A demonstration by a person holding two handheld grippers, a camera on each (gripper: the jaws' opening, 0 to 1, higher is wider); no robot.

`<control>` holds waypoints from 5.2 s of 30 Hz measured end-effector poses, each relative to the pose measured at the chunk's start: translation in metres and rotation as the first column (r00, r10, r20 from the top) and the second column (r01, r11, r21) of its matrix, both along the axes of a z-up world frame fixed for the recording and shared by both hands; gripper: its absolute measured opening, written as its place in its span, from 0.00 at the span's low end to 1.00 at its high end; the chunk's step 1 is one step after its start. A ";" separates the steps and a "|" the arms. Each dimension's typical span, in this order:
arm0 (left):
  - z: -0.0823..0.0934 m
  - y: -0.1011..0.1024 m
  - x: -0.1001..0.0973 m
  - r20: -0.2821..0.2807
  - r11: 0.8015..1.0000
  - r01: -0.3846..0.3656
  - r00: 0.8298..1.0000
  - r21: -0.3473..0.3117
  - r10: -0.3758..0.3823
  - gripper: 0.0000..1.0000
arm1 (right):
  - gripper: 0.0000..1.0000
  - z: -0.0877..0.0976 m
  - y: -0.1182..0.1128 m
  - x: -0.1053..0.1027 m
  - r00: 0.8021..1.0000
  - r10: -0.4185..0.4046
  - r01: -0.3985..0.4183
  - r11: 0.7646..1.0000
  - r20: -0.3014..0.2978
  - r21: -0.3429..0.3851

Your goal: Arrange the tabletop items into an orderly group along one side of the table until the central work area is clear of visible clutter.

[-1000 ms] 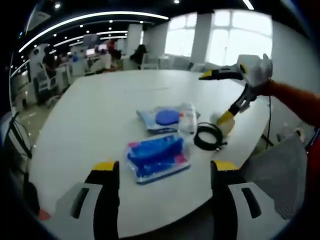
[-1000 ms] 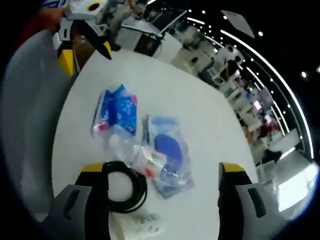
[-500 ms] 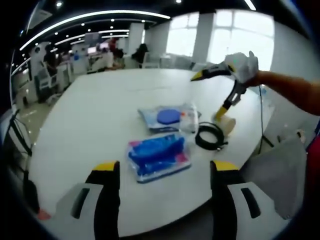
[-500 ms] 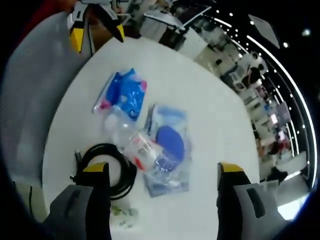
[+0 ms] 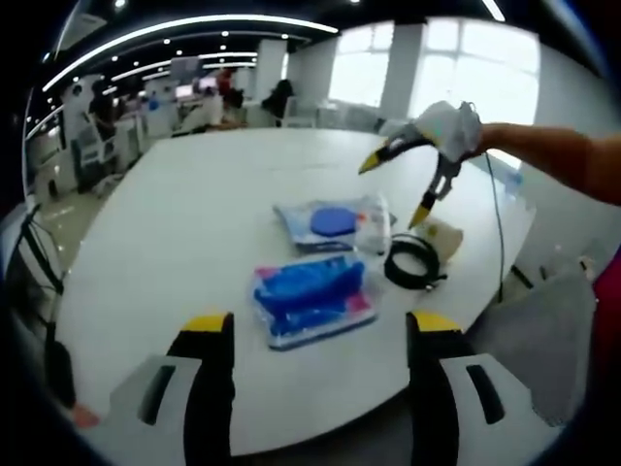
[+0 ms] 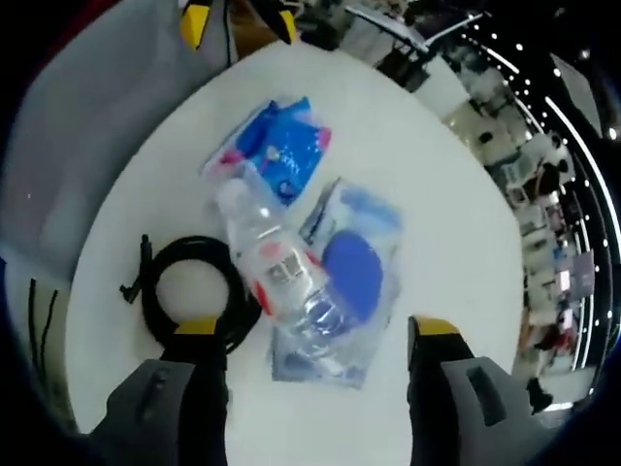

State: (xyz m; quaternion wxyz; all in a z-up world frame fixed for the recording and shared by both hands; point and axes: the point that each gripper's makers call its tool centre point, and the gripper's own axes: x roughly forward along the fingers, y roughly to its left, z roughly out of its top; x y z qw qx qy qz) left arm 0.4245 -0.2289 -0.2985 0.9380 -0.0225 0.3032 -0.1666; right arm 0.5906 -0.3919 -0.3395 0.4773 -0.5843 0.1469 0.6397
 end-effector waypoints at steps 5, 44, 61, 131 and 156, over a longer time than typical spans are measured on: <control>-0.001 0.003 0.000 -0.006 1.000 -0.014 1.000 0.001 0.014 0.69 | 0.73 -0.010 0.006 -0.004 0.997 0.061 -0.063 0.997 -0.044 -0.036; -0.008 0.014 -0.001 -0.044 0.997 -0.073 0.996 0.019 0.073 0.66 | 0.44 -0.053 0.015 -0.026 0.930 0.289 -0.336 0.918 -0.226 -0.212; -0.007 0.011 -0.002 -0.043 0.998 -0.062 0.997 0.017 0.062 0.65 | 0.38 -0.050 0.013 -0.028 0.946 0.220 -0.270 0.941 -0.239 -0.205; -0.010 0.005 -0.004 -0.060 1.000 -0.026 0.998 0.014 0.026 0.63 | 0.32 -0.031 0.027 -0.058 0.930 0.048 -0.080 0.994 -0.364 -0.074; -0.011 0.001 -0.004 -0.061 1.000 -0.003 0.998 0.013 0.003 0.62 | 0.31 0.001 0.028 -0.048 0.884 -0.090 0.156 0.982 -0.459 0.108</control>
